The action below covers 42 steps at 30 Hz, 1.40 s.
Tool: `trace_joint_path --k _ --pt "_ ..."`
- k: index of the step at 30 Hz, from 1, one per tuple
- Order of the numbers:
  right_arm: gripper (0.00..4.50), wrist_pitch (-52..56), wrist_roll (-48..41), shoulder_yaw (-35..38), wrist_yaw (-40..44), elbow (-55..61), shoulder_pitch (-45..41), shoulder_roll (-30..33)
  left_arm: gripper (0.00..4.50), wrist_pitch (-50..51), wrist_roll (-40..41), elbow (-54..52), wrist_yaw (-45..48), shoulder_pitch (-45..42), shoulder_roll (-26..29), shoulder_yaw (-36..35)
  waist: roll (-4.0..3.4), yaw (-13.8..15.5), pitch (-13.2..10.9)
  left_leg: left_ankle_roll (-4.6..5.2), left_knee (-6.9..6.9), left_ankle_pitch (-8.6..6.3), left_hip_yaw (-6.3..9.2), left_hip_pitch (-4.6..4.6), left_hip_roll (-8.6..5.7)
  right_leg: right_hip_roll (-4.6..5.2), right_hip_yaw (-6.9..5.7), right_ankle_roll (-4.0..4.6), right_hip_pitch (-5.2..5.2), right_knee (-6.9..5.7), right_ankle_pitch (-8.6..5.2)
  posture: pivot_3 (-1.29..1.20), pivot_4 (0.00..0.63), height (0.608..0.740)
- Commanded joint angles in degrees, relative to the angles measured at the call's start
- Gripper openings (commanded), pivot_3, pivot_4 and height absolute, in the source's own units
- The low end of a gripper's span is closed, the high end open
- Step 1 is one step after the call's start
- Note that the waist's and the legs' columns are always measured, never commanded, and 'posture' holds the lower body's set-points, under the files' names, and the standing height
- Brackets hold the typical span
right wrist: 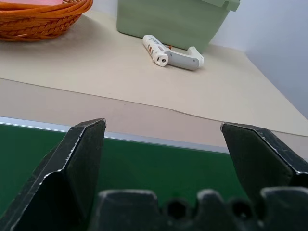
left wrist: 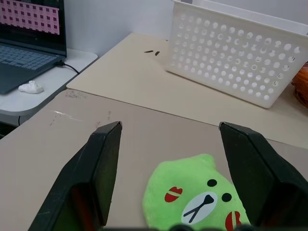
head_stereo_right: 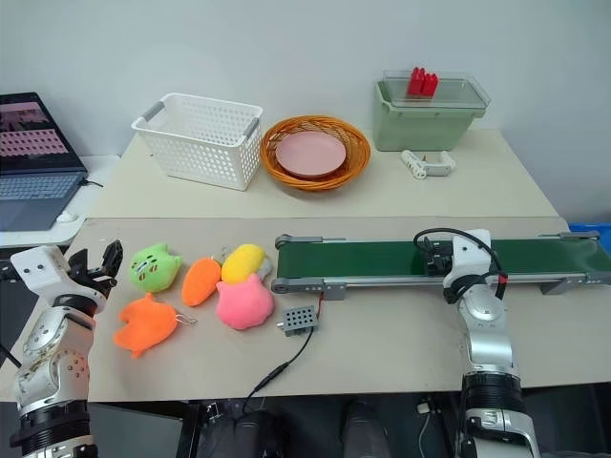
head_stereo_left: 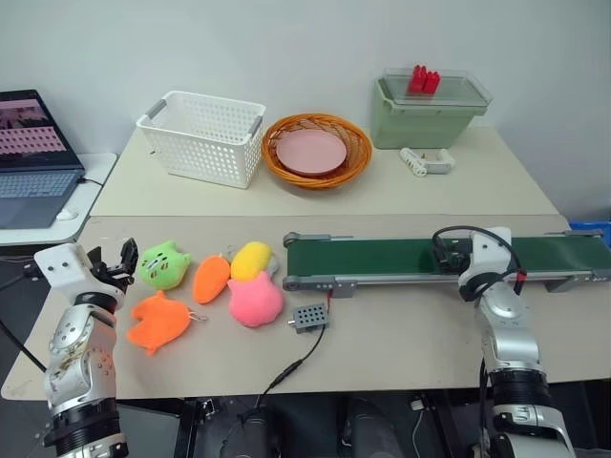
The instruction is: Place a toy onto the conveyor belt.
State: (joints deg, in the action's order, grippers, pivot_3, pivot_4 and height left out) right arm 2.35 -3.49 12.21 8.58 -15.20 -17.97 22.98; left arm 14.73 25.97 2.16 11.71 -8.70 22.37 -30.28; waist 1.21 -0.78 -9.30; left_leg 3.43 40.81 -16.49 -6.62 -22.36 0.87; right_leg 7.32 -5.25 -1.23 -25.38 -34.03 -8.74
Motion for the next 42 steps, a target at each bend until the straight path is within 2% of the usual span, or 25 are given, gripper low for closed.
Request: trace_joint_path --k 1,7,11,13,16,18,23,26,29,32,36,40,42 --pt "4.50 -1.84 -0.01 1.53 -0.66 0.97 -0.92 0.99 3.43 -1.00 -1.04 -0.25 -0.50 -0.82 1.29 -0.23 0.00 0.00 0.00 0.00 0.00 0.00 0.00 0.00 0.00 0.00 0.00 0.00 0.00 0.00 0.00 0.00 0.150 0.740" --pt "4.50 -1.27 -0.19 0.78 0.06 0.88 -1.97 0.91 3.43 -1.38 -1.83 1.58 -0.87 -2.01 1.53 -0.26 0.00 -0.01 0.00 0.00 0.00 0.00 0.00 0.00 0.00 0.00 0.00 0.00 0.00 0.00 0.00 0.00 0.150 0.740" --pt "4.50 1.00 -4.43 -3.56 11.22 6.97 -3.93 1.40 3.43 -1.14 -1.41 1.20 -0.72 -1.92 1.45 -0.40 0.00 -0.28 0.00 0.00 0.00 0.00 0.00 0.01 0.00 0.00 0.00 0.00 -0.01 -0.01 0.00 0.00 0.150 0.740" --pt "4.50 3.76 -9.64 -6.29 19.82 13.30 -3.84 2.19 3.43 -1.05 -1.19 1.18 -0.69 -1.92 1.44 -0.60 0.00 -0.33 0.00 0.01 -0.02 0.00 0.00 0.02 0.03 -0.02 0.00 0.00 -0.02 -0.01 0.00 0.00 0.150 0.740" --pt "4.50 11.50 -20.39 -12.77 37.18 27.88 -1.74 7.75 3.43 -1.03 -1.17 1.51 -0.73 -2.03 1.46 -0.71 -0.03 -0.09 -0.03 0.02 -0.04 -0.01 0.02 -0.03 0.03 -0.02 -0.01 0.01 -0.07 -0.01 0.00 0.00 0.150 0.740" --pt "4.50 14.15 -23.49 -16.00 45.27 32.96 -0.93 12.26 3.43 -1.06 -1.16 1.75 -0.78 -2.15 1.31 -0.65 -0.01 0.13 -0.02 0.08 -0.04 -0.05 0.10 -0.03 0.06 -0.02 -0.11 0.01 -0.03 0.01 0.01 0.00 0.150 0.740" --pt "4.50 17.16 -25.57 -21.43 55.17 37.47 -2.83 17.07 3.43 -0.44 -0.80 1.31 -0.59 -2.20 1.21 -0.46 0.05 1.24 -0.03 0.65 0.07 -0.39 0.13 -0.05 -0.03 0.17 -0.23 0.01 0.06 0.09 0.01 0.00 0.150 0.740" --pt "4.50 17.40 -24.99 -23.04 56.92 37.79 -3.83 16.98 3.43 0.55 0.07 -0.07 -0.11 -1.50 1.59 -0.93 0.06 1.43 -0.04 0.65 0.12 -0.40 0.12 -0.05 -0.02 0.18 -0.23 0.01 0.03 0.10 0.02 0.00 0.150 0.740" --pt "4.50 17.56 -24.91 -23.73 57.72 37.49 -4.30 16.42 3.43 4.02 5.00 -4.82 1.54 1.59 2.18 -4.01 0.07 1.32 -0.04 0.51 0.10 -0.35 0.13 -0.05 -0.01 0.19 -0.22 0.03 -0.02 0.07 0.02 0.00 0.150 0.740" --pt "4.50 16.84 -23.83 -24.49 57.85 36.06 -4.58 15.68 3.43 11.37 17.75 -9.80 2.13 5.48 1.60 -10.84 0.09 1.12 -0.05 0.08 0.07 -0.18 0.11 -0.09 0.01 0.17 -0.21 0.05 -0.14 0.04 0.01 0.00 0.150 0.740" --pt "4.50 16.26 -22.26 -25.37 57.93 34.51 -4.81 14.88 3.43 22.23 40.79 -13.51 2.31 12.69 0.55 -19.83 0.08 0.99 -0.05 -0.05 0.05 -0.22 0.12 -0.14 0.08 0.16 -0.18 0.13 -0.27 -0.03 -0.08 0.00 0.150 0.740" --pt "4.50 15.90 -21.20 -25.95 58.30 33.12 -4.83 14.03 3.43 28.74 63.49 -18.48 7.37 26.84 -1.80 -26.32 0.11 0.74 -0.06 -0.08 0.06 -0.23 0.12 -0.22 0.08 0.15 -0.16 0.15 -0.37 -0.05 -0.15 0.00 0.150 0.740" --pt "4.50 16.11 -21.01 -26.16 58.42 32.70 -4.99 13.62 3.43 30.57 69.19 -18.99 9.80 33.47 -4.62 -26.84 0.14 0.86 -0.06 -0.16 0.07 -0.27 0.12 -0.24 0.07 0.16 -0.17 0.23 -0.40 -0.06 -0.30 0.00 0.150 0.740"
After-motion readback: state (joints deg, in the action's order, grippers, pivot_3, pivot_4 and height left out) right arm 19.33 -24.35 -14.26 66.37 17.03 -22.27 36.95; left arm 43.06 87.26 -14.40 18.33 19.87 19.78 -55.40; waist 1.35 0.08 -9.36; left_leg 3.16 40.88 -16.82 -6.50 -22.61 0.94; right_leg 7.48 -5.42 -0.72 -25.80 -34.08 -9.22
